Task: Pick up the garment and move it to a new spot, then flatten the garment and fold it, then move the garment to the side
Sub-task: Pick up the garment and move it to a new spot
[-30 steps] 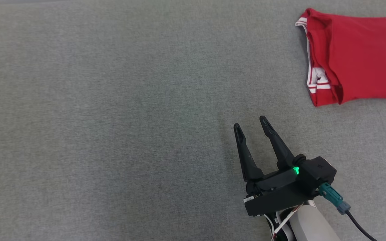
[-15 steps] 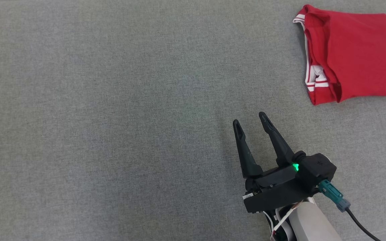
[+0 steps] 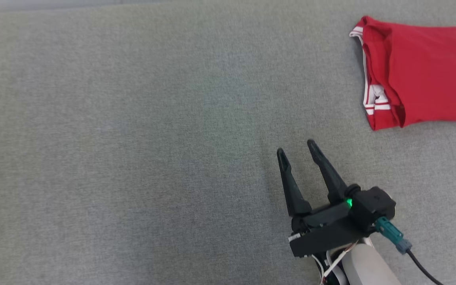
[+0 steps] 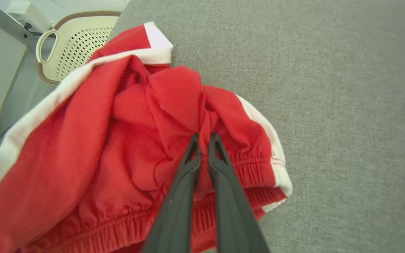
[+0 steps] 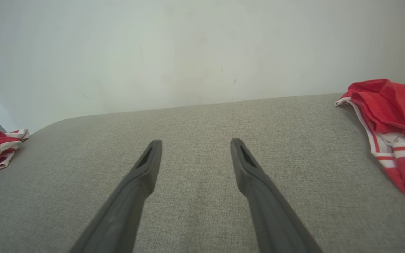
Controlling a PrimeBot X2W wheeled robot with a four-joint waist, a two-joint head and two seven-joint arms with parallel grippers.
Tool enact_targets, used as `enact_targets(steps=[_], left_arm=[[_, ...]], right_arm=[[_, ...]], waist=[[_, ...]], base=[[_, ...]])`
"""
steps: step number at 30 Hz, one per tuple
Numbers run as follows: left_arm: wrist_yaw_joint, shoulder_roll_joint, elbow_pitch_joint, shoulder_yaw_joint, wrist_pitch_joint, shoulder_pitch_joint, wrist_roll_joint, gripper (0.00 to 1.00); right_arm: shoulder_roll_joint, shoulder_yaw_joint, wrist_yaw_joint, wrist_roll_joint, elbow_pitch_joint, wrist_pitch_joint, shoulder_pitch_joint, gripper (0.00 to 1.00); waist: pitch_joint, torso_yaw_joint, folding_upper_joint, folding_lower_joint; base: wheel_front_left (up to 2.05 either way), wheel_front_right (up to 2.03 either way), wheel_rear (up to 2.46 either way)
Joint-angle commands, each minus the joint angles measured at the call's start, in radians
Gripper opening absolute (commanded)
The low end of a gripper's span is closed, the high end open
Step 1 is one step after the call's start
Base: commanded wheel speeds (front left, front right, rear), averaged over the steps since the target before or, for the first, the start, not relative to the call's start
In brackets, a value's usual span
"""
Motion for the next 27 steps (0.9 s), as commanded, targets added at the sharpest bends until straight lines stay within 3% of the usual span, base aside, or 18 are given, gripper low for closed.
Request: enact_targets(steps=[1,14,21,27], left_arm=[[-0.006,-0.003,-0.003,-0.006,-0.019,0.001,0.001,0.00],[-0.069,-0.073,-0.117,-0.048,-0.227,-0.061,0.001,0.00],[-0.092,-0.132,-0.238,-0.100,-0.257,-0.084,-0.007,0.00],[-0.093,-0.221,-0.349,-0.153,-0.249,-0.083,-0.029,0.00]], right_arm=[[-0.001,0.000,0.000,-0.004,0.006,-0.005,0.013,1.00],[-0.001,-0.054,0.000,-0.019,0.030,-0.005,0.061,1.00],[-0.001,-0.104,0.000,-0.018,0.039,-0.005,0.097,1.00],[-0.001,-0.138,0.000,-0.014,0.041,-0.005,0.121,1.00]], waist=[[-0.022,0.013,-0.0001,0.0001],[-0.131,0.031,-0.0001,0.0001],[-0.180,0.006,-0.0001,0.0001],[-0.210,-0.024,-0.0001,0.0001]], base=[[0.00,0.00,0.00],[0.00,0.00,0.00],[0.00,0.00,0.00],[0.00,0.00,0.00]])
